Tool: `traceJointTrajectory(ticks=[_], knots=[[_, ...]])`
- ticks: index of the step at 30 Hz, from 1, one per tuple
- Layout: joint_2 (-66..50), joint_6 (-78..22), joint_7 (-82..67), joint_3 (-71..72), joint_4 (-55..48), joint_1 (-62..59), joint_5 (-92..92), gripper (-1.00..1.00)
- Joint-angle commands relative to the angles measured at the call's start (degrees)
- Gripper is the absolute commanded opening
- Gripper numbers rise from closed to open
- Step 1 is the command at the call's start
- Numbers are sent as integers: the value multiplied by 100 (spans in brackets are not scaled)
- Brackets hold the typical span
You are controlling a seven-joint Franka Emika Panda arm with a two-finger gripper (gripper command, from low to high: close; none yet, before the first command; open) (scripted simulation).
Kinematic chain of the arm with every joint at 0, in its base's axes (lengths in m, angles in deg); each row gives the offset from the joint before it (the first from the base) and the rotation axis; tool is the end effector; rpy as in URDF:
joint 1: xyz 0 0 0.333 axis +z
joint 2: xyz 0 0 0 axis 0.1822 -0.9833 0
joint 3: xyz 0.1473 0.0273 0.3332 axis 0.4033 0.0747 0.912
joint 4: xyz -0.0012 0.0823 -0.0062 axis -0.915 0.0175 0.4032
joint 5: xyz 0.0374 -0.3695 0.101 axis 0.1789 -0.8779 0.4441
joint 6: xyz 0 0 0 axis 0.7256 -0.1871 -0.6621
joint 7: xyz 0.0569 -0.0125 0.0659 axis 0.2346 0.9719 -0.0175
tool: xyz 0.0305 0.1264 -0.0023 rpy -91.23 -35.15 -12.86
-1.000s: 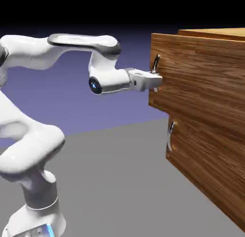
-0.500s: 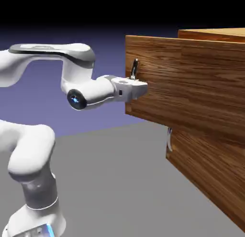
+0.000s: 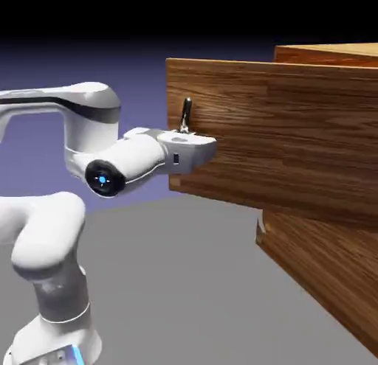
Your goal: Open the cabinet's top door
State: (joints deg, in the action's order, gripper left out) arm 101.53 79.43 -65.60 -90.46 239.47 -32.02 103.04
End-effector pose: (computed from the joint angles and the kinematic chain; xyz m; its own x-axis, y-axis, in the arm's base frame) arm 0.1810 -0.0285 0.5185 0.4793 -0.5197 0.7072 0.4793 -0.5201 -0.7070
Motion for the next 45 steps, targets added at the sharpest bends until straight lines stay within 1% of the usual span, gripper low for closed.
traceJointTrajectory(ticks=[1,10,17,24,30,37,45], knots=[[-20,-152,9,-207,-26,-54,-222,-100],[-689,-1640,-122,-2076,-685,-221,-2108,-100],[-1589,-2877,-369,-3529,-1791,358,-3329,-100],[-2356,-4068,-569,-4933,-3229,1564,-4168,-100],[-2652,-4904,-599,-6016,-4444,2800,-4631,-100],[-2562,-5708,-421,-7064,-5806,4254,-5032,-100],[-2090,-6603,22,-7916,-7461,5833,-5358,-100]])
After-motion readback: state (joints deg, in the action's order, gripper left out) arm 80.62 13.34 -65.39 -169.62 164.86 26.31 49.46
